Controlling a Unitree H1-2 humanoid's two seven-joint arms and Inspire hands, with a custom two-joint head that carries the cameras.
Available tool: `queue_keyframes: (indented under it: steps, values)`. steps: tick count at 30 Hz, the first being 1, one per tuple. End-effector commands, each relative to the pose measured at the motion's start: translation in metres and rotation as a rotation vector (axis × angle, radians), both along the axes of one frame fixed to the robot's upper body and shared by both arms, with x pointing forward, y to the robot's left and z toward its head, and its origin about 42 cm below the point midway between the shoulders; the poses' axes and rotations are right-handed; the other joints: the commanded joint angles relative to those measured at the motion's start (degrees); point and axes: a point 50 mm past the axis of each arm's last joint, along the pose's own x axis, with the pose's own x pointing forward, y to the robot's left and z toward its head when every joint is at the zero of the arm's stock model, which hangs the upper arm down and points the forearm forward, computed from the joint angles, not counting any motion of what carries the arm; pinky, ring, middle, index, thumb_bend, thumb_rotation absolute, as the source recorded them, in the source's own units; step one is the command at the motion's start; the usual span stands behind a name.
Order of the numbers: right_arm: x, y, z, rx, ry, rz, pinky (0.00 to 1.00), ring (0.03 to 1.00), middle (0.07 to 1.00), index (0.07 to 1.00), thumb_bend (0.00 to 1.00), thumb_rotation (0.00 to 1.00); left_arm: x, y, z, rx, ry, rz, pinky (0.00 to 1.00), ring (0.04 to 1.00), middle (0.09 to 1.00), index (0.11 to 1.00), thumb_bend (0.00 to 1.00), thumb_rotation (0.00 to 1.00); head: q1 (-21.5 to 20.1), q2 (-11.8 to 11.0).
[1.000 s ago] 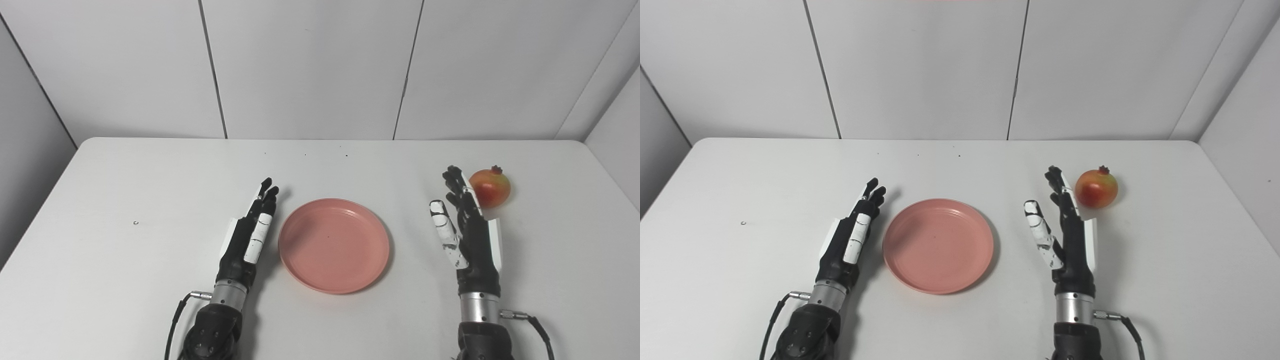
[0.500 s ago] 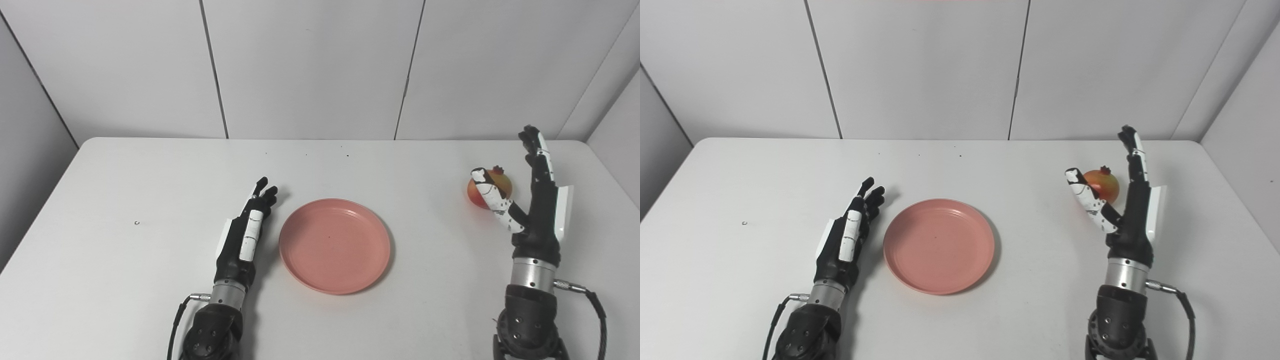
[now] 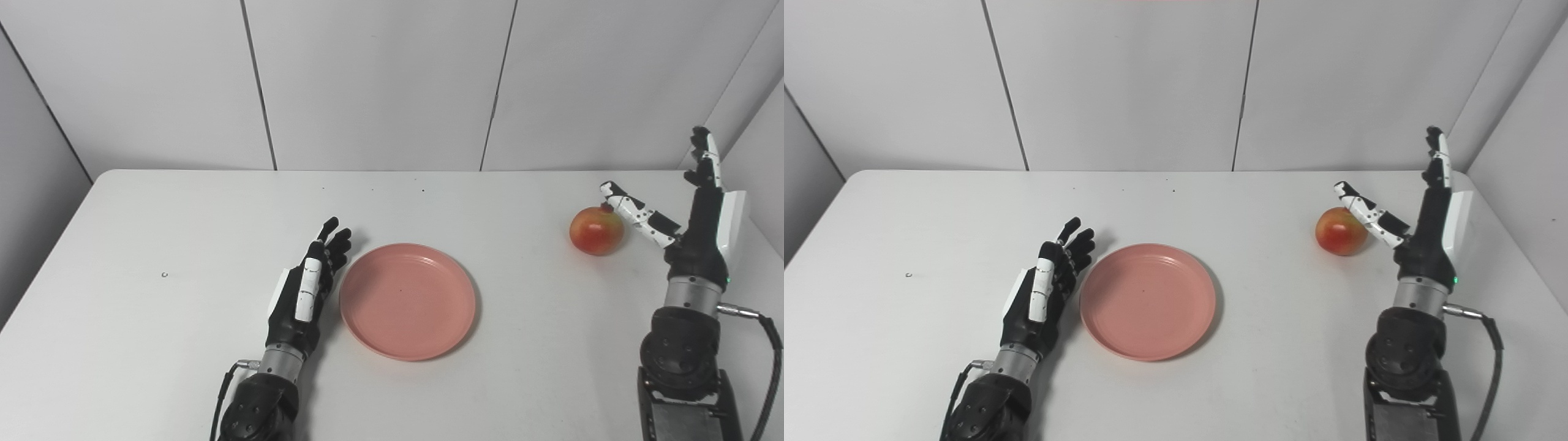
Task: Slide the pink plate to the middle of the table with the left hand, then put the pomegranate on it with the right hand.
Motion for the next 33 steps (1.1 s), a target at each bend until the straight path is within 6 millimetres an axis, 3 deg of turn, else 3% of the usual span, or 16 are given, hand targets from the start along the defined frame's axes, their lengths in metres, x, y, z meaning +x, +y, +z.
queue_keyframes:
  steps: [1, 12, 18, 33]
  values:
    - [0.013, -0.006, 0.021, -0.026, -0.020, -0.009, 0.83, 0.912, 0.919, 0.903, 0.83, 0.36, 0.006, -0.002, 0.009, -0.002, -0.048, -0.013, 0.96, 0.932, 0.920, 0.927, 0.74, 1.00, -0.04, 0.00]
    - [0.045, -0.018, 0.008, 0.013, 0.082, -0.006, 0.71, 0.842, 0.883, 0.889, 0.90, 0.29, 0.005, -0.003, 0.009, 0.057, -0.071, -0.010, 0.97, 0.941, 0.929, 0.936, 0.73, 1.00, 0.37, -0.25]
    - [0.054, -0.024, 0.000, 0.018, 0.122, -0.001, 0.77, 0.874, 0.898, 0.897, 0.91, 0.27, 0.005, -0.002, 0.008, 0.075, -0.086, -0.016, 0.97, 0.939, 0.930, 0.937, 0.74, 1.00, 0.17, -0.20]
    - [0.067, -0.028, -0.010, 0.023, 0.326, 0.009, 0.75, 0.865, 0.913, 0.893, 0.96, 0.24, 0.004, -0.001, 0.009, 0.091, -0.098, -0.013, 0.97, 0.937, 0.930, 0.938, 0.74, 1.00, 0.05, 0.39]
